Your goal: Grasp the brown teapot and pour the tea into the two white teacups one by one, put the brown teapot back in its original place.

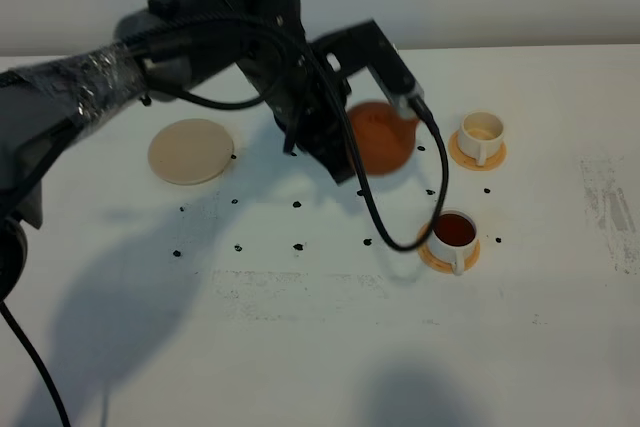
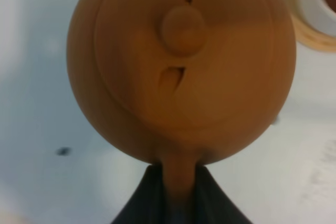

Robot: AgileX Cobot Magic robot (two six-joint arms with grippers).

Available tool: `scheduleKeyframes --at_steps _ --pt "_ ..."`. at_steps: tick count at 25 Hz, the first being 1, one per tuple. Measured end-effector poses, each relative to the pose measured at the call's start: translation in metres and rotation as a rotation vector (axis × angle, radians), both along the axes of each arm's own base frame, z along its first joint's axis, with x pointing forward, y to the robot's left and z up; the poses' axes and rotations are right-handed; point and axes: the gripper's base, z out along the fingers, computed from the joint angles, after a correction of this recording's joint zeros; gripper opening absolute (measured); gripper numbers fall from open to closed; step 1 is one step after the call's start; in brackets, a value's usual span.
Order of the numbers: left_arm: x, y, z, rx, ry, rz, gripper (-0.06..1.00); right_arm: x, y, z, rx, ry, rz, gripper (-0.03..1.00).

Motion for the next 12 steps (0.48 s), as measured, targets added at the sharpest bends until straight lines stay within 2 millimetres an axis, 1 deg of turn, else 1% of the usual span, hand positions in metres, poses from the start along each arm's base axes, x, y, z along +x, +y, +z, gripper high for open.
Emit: scheduleKeyframes --at_steps 2,5,11,12 --pt "0.008 0.001 0.009 -0.01 -0.036 0.005 0.09 0.0 0.0 0.0 0.0 0.0 0.0 0.22" --pt "0.019 0.0 0.016 -0.021 -0.077 0.011 0.09 0.0 0.0 0.0 0.0 0.0 0.0 0.22" --pt "0.04 -0.013 -0.001 -0.021 -0.093 -0.007 0.09 0.0 0.0 0.0 0.0 0.0 0.0 0.22" --pt "0.043 -0.015 -0.001 -0.026 -0.102 -0.008 0.09 0.0 0.0 0.0 0.0 0.0 0.0 0.22"
